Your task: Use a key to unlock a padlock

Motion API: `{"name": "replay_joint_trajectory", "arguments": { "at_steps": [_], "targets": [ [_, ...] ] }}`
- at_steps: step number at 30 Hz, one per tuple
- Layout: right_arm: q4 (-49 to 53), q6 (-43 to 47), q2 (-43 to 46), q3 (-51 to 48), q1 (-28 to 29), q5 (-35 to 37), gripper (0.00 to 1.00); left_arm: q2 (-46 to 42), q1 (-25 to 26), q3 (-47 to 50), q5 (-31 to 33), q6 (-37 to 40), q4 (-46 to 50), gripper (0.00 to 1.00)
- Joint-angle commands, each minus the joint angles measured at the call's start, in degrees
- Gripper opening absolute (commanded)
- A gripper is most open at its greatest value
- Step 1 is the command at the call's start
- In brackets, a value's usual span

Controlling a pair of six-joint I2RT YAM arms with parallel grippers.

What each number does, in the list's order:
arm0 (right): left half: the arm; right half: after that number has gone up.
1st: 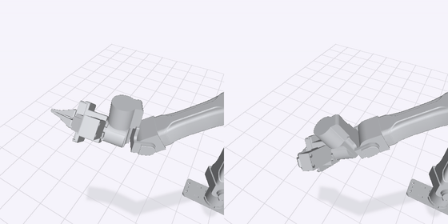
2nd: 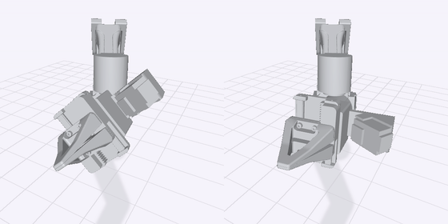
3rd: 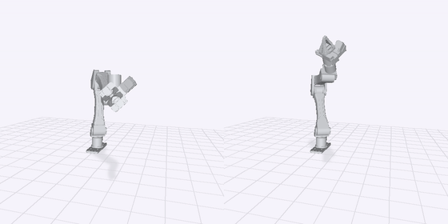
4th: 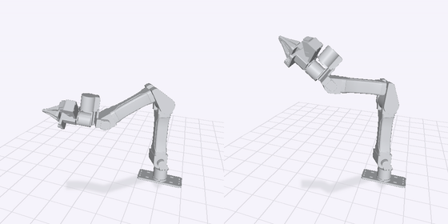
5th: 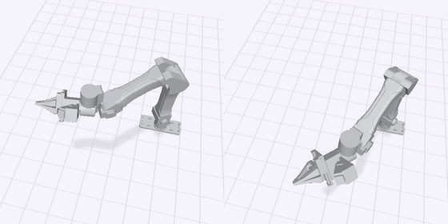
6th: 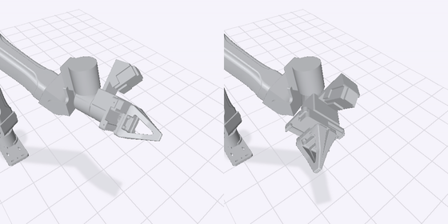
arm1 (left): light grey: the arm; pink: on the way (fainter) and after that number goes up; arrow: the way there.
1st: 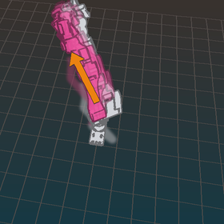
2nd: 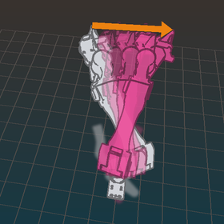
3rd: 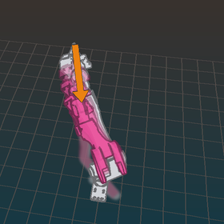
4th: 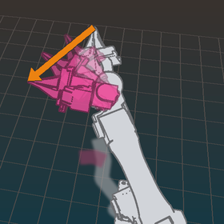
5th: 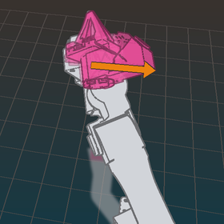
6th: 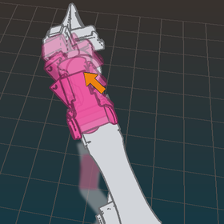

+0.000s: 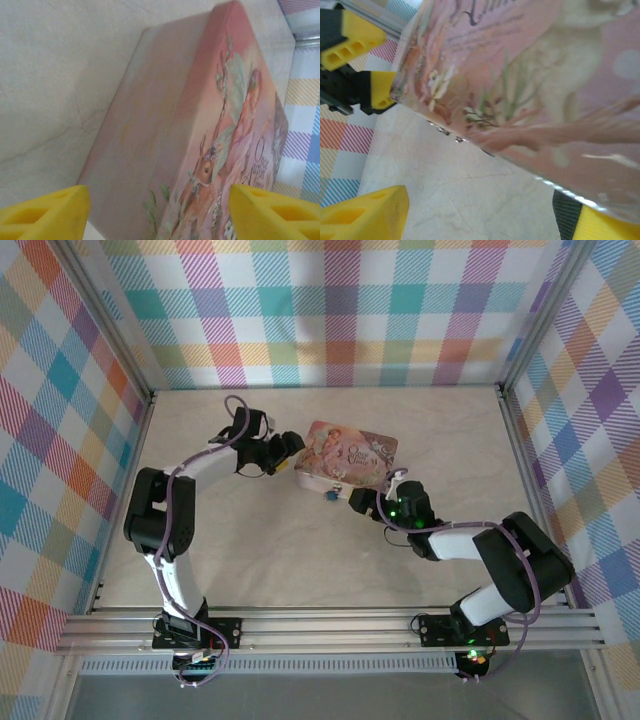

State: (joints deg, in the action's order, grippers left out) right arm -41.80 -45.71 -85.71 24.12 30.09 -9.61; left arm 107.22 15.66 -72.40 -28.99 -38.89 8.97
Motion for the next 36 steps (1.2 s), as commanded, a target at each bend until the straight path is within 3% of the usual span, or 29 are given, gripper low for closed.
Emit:
{"name": "replay_joint_trajectory", "arguments": {
  "at_steps": [1,9,24,36],
  "targets": [
    [1.7,3.9,-0.5,3.0,-1.2,-2.9,0.79,1.2,0.2,-1.2,-3.8,2.6,1.5,0.70],
    [2.4,6.9,-2.8,5.0,-4.4,-5.9,0.81,1.4,3.3,3.0,-1.7,4.5,4.7,0.61],
    [-2.4,14.6,-6.7,7.8,-7.0,-12.6,0.83,-11.0,6.0,22.6,2.8,1.3,0.5,0.57],
    [-5.6,19.3,-3.7,0.9,-7.0,-14.7,0.82,-20.9,6.1,16.6,6.6,2.6,9.7,0.62]
  ]
}}
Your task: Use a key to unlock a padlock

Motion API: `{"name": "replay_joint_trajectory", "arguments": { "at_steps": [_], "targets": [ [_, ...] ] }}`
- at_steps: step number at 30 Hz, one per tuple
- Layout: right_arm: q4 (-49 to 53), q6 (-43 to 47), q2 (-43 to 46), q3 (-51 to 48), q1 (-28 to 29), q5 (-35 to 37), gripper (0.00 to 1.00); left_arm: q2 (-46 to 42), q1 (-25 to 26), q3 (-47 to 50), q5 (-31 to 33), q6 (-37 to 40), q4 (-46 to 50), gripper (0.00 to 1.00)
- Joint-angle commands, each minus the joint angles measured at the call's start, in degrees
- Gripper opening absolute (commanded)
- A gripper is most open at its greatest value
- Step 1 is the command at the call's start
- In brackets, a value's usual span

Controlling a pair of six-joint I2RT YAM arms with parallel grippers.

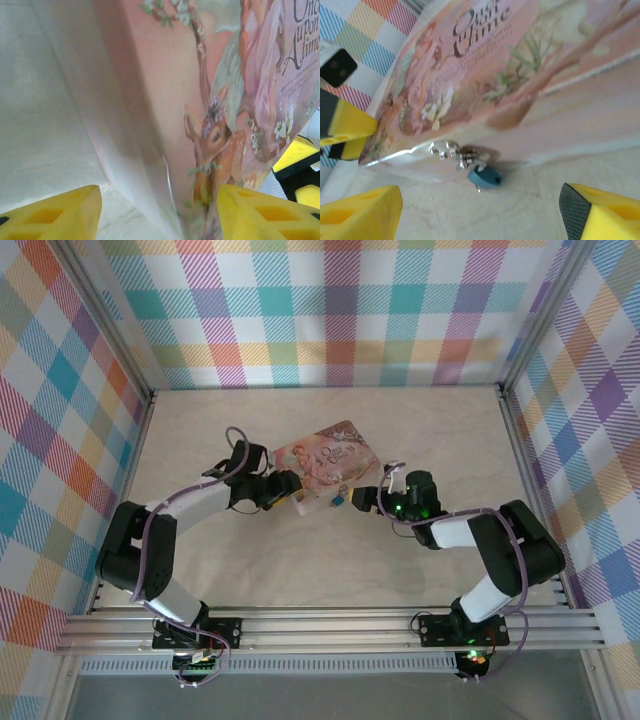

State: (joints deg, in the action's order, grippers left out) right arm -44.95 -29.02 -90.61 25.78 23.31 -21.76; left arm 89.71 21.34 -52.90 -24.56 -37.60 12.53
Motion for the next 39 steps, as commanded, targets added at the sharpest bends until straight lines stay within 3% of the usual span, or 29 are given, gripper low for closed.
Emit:
{"name": "replay_joint_trajectory", "arguments": {
  "at_steps": [1,9,20,39],
  "targets": [
    [-3.4,2.6,0.8,-1.1,-0.2,-3.3,0.81,-4.3,0.6,-3.6,2.1,1.4,6.5,0.62],
    [-12.5,0.2,-6.6,0.7,1.0,-7.9,0.81,-4.0,5.1,-12.0,0.8,1.0,8.4,0.58],
    [-18.3,-3.4,-15.0,3.8,2.7,-7.3,0.80,9.6,7.8,-21.9,-3.7,1.0,6.1,0.53],
    [-25.1,-6.8,-20.6,5.7,3.7,-7.6,0.69,14.0,9.1,-21.6,-1.9,2.1,7.0,0.52]
  ]
}}
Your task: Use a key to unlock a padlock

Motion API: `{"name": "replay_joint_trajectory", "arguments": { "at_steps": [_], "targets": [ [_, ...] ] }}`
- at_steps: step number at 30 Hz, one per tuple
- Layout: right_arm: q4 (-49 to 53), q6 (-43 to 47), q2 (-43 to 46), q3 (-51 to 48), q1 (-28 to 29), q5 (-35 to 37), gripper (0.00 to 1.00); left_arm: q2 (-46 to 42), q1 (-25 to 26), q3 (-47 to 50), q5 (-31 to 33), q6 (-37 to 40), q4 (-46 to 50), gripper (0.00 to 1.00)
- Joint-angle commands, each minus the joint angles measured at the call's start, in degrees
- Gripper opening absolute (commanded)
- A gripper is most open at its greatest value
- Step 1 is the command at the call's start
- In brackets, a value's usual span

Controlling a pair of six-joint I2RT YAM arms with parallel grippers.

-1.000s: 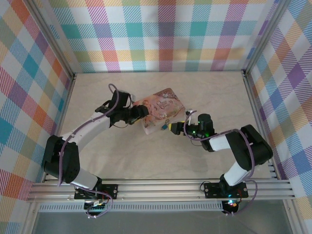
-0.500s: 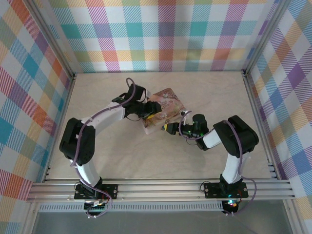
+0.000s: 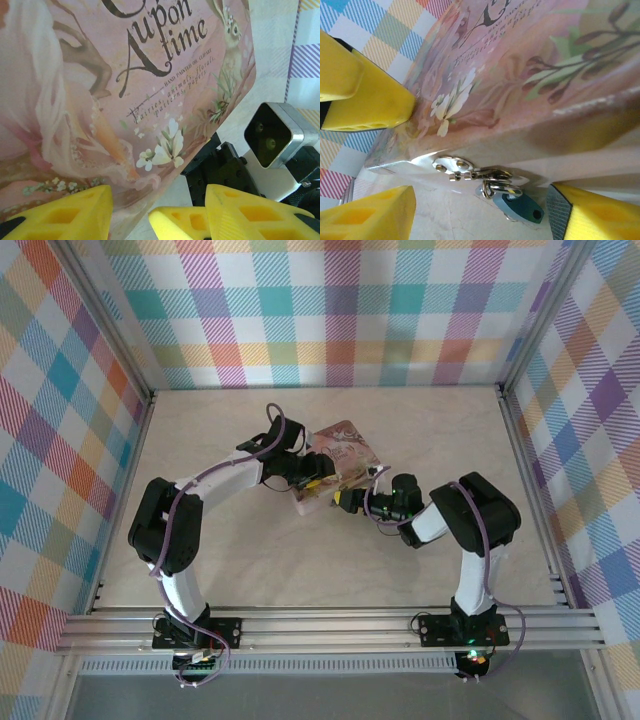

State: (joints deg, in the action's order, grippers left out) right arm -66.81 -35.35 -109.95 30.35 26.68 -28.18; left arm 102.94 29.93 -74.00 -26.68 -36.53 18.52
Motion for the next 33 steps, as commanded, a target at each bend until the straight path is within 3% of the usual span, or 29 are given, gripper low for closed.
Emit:
{"name": "replay_joint_trajectory", "arguments": {
  "at_steps": [1,33],
  "targets": [
    [-3.6,-0.5,-1.4,1.2,0.3,-1.3,0.69,0.7,0.5,-0.5,0.2,1.0,1.2,0.52],
    [-9.2,-2.7,-5.2,2.5,1.0,-5.5,0.44,0.7,0.5,0.1,0.7,1.0,1.0,0.52]
  ]
}}
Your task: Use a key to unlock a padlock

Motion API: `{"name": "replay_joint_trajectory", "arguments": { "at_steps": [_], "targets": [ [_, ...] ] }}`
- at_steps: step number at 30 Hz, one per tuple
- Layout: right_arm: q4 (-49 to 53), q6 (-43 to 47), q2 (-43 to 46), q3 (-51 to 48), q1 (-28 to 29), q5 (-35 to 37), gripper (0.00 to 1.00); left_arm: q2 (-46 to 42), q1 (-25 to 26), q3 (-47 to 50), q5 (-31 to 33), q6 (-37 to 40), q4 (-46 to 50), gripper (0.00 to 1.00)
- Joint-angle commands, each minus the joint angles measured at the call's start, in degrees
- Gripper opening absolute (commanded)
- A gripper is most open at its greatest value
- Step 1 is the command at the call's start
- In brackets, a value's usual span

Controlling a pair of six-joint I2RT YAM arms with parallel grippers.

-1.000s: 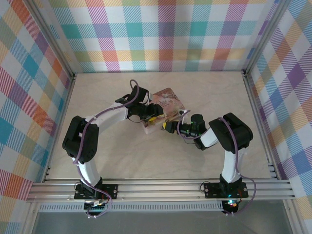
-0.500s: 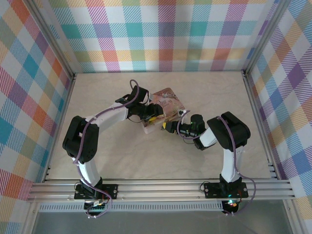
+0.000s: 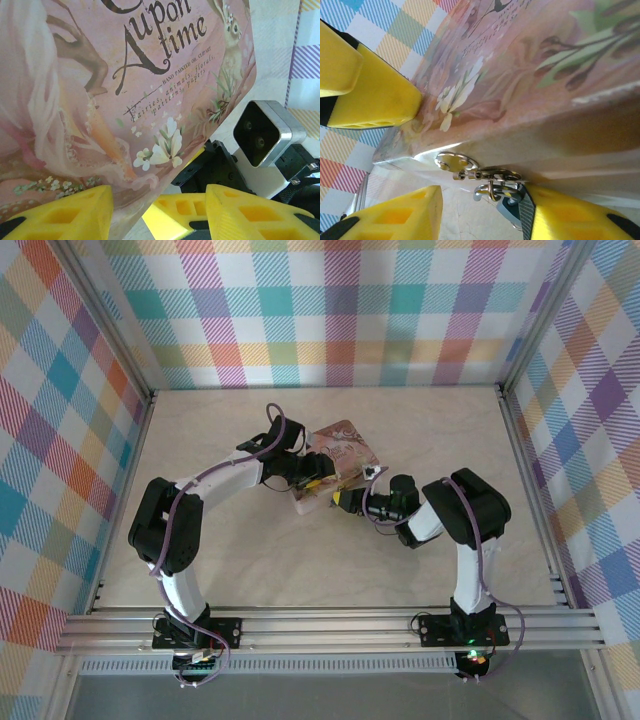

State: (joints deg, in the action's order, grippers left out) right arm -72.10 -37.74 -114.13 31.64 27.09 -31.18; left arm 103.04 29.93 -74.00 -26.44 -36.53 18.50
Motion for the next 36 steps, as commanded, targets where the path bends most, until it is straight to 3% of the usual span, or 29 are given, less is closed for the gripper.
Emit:
{"name": "replay_joint_trajectory", "arguments": {
  "at_steps": [1,36],
  "targets": [
    [-4.0,-0.2,-1.1,1.2,0.6,-2.5,0.42,0.6,0.5,0.2,0.4,1.0,1.0,0.52],
    [-2.1,-1.8,-1.3,0.0,0.6,2.3,0.04,-0.3,0.5,1.7,0.9,0.9,0.6,0.52]
  ]
}}
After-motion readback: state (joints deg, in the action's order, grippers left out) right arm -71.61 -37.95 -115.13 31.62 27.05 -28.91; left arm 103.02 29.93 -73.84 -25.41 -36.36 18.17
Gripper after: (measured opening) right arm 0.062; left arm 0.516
